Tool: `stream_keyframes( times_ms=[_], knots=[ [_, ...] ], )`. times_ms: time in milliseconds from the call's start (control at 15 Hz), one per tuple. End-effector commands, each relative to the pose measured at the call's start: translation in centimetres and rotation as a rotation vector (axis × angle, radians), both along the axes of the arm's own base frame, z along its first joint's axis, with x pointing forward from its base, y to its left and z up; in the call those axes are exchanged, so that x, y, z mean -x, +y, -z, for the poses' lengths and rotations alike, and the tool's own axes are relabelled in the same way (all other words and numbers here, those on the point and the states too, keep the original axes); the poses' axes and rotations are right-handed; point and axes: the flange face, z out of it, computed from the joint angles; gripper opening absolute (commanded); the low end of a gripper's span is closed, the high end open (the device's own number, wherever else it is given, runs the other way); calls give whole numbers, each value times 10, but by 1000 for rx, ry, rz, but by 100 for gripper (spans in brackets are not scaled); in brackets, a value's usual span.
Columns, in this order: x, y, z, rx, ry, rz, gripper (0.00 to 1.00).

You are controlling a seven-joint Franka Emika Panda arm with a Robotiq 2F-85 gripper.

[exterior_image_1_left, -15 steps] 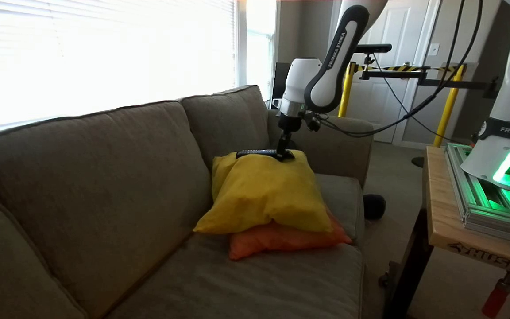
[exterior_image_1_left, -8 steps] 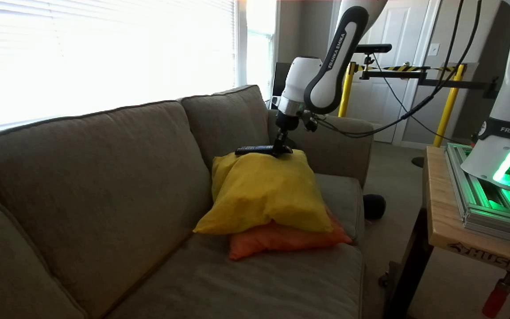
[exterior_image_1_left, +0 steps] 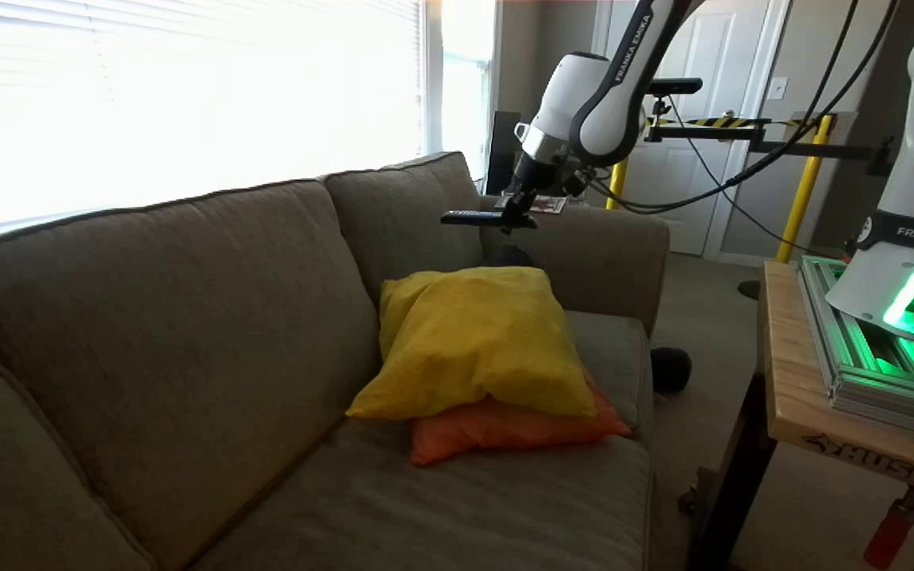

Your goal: Put the remotes on the sofa then move the pillows to the right

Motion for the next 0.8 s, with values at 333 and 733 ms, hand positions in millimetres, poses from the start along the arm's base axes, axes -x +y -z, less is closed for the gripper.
stream_keyframes(
  times_ms=[333, 733],
  knots=[
    [56, -122, -6, 56, 58, 466, 19],
    [68, -159, 38, -52, 145, 748, 19]
  ],
)
